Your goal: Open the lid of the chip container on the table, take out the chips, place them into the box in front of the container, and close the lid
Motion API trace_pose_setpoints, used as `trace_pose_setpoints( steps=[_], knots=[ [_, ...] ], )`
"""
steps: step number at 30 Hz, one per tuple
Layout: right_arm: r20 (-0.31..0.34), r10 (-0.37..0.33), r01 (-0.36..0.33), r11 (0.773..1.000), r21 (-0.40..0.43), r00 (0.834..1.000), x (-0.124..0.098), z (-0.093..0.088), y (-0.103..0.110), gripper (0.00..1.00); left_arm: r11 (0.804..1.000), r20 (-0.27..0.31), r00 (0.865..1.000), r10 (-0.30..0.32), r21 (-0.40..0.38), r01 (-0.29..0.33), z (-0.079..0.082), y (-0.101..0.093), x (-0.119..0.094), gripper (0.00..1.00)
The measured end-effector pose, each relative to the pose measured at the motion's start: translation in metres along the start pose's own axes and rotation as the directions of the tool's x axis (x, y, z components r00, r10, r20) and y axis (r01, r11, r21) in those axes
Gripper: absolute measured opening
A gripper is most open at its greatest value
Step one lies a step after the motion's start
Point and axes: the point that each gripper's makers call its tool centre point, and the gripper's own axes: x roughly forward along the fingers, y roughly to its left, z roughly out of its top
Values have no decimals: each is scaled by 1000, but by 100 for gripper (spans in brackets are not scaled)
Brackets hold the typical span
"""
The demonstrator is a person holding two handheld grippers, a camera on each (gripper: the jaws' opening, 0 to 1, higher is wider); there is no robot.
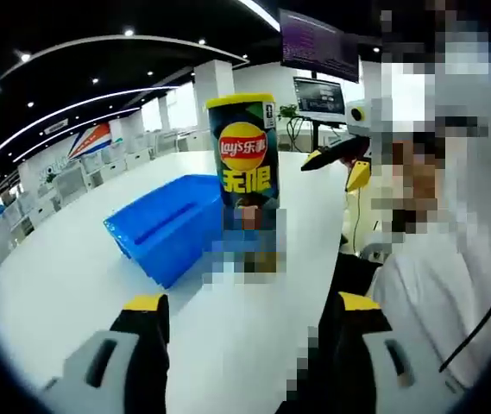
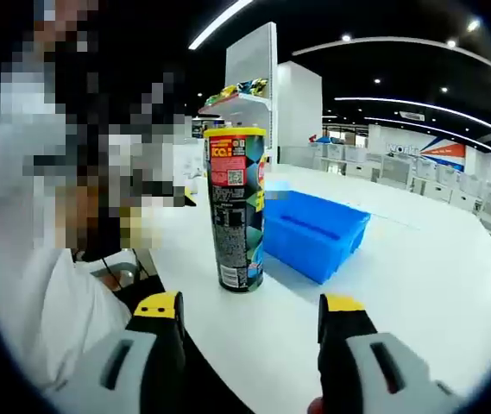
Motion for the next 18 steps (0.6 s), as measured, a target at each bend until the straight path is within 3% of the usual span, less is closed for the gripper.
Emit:
trace_pose_setpoints(
  steps=[18],
  knots=[
    [-4, -8, 8, 1000, -2, 1000, 0, -1, 1, 62, 1000, 4, 1000, -8, -15, 8, -1, -2, -1, 78]
  ],
)
